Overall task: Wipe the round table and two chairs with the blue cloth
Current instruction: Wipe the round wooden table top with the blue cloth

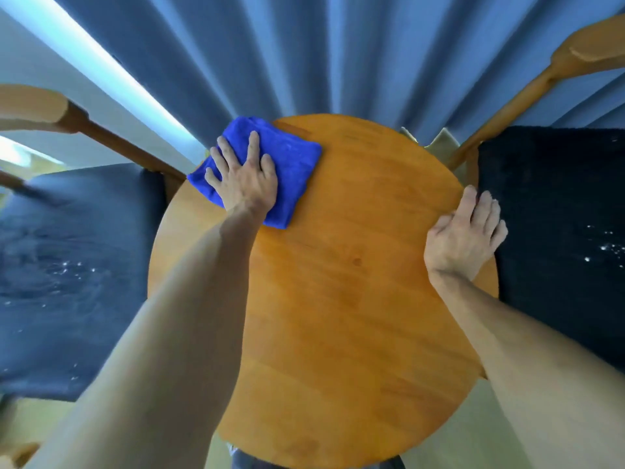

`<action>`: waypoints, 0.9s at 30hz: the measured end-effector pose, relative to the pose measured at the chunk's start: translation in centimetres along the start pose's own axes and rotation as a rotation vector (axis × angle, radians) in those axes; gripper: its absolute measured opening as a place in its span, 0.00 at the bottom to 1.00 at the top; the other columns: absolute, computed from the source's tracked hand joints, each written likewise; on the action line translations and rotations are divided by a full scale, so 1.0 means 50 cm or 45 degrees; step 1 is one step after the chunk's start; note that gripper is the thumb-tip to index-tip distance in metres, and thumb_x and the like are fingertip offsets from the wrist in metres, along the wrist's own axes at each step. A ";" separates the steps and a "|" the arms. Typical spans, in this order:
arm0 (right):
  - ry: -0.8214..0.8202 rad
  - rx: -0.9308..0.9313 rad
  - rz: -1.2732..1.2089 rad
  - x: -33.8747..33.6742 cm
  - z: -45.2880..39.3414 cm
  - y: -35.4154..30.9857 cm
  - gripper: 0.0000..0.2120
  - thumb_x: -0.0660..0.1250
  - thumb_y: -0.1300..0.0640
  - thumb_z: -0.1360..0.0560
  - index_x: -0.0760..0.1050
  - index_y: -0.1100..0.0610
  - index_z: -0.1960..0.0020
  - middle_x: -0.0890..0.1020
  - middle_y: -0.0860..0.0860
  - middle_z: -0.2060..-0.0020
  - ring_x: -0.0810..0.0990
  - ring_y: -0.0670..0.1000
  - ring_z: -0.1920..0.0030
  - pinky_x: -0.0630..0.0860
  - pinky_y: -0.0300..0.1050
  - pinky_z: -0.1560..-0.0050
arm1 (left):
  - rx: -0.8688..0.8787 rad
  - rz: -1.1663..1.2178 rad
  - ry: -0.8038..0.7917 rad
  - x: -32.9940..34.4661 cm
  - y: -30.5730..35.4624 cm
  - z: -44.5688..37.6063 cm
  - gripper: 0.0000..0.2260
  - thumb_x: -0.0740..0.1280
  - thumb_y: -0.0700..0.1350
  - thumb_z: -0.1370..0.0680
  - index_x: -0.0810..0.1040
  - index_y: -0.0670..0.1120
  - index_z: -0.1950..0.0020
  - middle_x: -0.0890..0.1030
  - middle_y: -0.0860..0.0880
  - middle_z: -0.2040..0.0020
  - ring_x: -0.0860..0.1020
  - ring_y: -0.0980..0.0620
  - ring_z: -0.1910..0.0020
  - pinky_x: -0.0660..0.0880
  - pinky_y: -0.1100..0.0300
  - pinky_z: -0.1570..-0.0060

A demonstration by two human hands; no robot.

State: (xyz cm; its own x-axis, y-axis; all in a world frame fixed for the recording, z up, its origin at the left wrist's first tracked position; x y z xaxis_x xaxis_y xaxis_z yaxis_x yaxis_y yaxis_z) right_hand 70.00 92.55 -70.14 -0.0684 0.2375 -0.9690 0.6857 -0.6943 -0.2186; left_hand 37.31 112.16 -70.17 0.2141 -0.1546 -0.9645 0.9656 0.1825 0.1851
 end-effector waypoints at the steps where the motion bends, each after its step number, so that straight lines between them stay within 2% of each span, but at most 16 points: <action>1: -0.030 -0.057 -0.010 0.005 0.013 -0.018 0.23 0.52 0.58 0.21 0.63 0.56 0.26 0.67 0.61 0.26 0.62 0.60 0.25 0.59 0.62 0.27 | 0.004 0.008 0.001 -0.001 -0.008 0.001 0.25 0.46 0.57 0.19 0.55 0.60 0.21 0.49 0.42 0.19 0.46 0.42 0.21 0.46 0.38 0.27; 5: -0.192 -0.286 -0.001 0.028 0.080 -0.124 0.25 0.49 0.52 0.18 0.60 0.59 0.23 0.57 0.61 0.22 0.54 0.60 0.22 0.54 0.60 0.24 | 0.011 0.022 0.001 -0.001 -0.034 0.007 0.25 0.46 0.58 0.20 0.54 0.61 0.21 0.49 0.42 0.19 0.47 0.42 0.21 0.46 0.38 0.27; 9: -0.243 -0.263 0.022 0.043 0.121 -0.190 0.27 0.49 0.50 0.17 0.56 0.60 0.21 0.54 0.61 0.22 0.51 0.59 0.21 0.53 0.60 0.23 | 0.027 0.038 0.015 -0.005 -0.076 0.025 0.25 0.46 0.58 0.19 0.56 0.60 0.21 0.50 0.42 0.19 0.47 0.42 0.21 0.46 0.38 0.27; 15: -0.239 -0.256 0.032 0.043 0.147 -0.206 0.26 0.49 0.53 0.17 0.57 0.62 0.22 0.56 0.61 0.22 0.52 0.59 0.21 0.55 0.60 0.25 | 0.045 0.037 0.046 -0.020 -0.161 0.043 0.24 0.47 0.58 0.20 0.57 0.61 0.22 0.53 0.42 0.20 0.49 0.42 0.21 0.47 0.38 0.28; 20: -0.267 -0.448 0.000 0.052 0.256 -0.289 0.25 0.51 0.52 0.17 0.58 0.59 0.22 0.56 0.59 0.22 0.53 0.58 0.21 0.54 0.59 0.24 | 0.056 0.030 0.033 -0.027 -0.219 0.068 0.24 0.47 0.58 0.20 0.57 0.61 0.22 0.53 0.42 0.20 0.49 0.41 0.22 0.47 0.38 0.28; 27: -0.208 -0.401 -0.020 0.042 0.304 -0.289 0.24 0.51 0.53 0.17 0.62 0.58 0.23 0.59 0.60 0.23 0.57 0.59 0.22 0.59 0.59 0.27 | 0.094 0.032 0.027 -0.038 -0.311 0.158 0.24 0.49 0.57 0.19 0.58 0.60 0.22 0.51 0.42 0.20 0.49 0.42 0.21 0.47 0.39 0.27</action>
State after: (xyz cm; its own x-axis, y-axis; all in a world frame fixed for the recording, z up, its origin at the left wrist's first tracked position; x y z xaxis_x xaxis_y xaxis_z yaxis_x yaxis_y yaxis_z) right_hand 48.95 92.74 -70.76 -0.1782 0.1170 -0.9770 0.8718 -0.4417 -0.2119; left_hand 23.04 101.95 -69.71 0.2361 -0.1298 -0.9630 0.9684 0.1137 0.2221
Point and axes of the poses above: each hand's wrist, its own z-axis away from the middle knuckle, its own x-axis out of the palm, y = z × x, the point moved 7 cm from there along -z, towards the middle knuckle
